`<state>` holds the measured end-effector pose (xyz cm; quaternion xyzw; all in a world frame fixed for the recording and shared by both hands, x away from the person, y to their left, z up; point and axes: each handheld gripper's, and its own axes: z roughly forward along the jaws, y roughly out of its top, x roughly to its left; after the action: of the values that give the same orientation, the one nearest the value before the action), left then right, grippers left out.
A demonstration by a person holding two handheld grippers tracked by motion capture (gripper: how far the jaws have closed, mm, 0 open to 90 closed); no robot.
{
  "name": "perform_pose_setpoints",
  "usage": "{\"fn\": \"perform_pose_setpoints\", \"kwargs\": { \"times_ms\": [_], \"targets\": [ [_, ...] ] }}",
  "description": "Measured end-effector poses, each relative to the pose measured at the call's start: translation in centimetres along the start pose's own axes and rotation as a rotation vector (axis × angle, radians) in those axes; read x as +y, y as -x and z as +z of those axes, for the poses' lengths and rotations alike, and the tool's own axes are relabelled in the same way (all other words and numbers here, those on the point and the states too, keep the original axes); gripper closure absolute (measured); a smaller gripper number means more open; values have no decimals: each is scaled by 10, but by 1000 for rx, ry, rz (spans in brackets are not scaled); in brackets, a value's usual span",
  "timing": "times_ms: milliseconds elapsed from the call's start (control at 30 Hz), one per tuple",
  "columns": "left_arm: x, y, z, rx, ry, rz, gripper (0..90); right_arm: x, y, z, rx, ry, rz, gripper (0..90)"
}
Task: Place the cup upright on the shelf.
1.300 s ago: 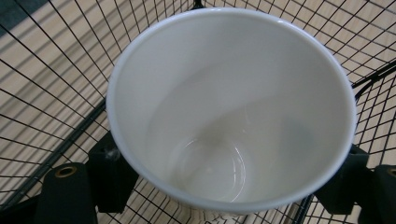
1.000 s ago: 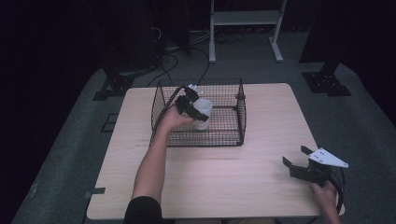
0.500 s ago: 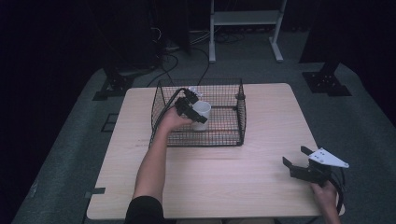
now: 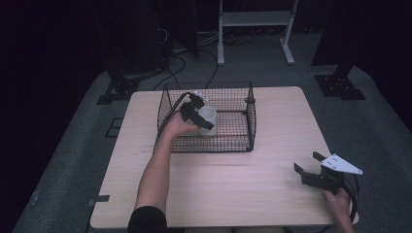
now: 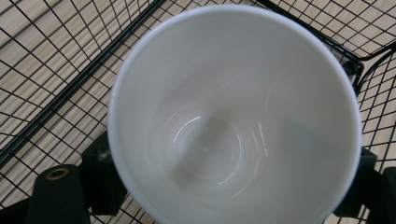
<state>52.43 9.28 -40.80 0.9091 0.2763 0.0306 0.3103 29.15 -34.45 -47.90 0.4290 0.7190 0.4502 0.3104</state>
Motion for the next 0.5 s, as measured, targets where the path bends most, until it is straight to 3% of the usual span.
{"fn": "perform_pose_setpoints", "kwargs": {
  "times_ms": [333, 500],
  "targets": [
    [3, 7, -9, 8, 25, 4, 66, 0, 0, 0, -2, 0, 0, 131],
    [5, 11, -15, 11, 37, 14, 63, 0, 0, 0, 0, -1, 1, 131]
  ]
}}
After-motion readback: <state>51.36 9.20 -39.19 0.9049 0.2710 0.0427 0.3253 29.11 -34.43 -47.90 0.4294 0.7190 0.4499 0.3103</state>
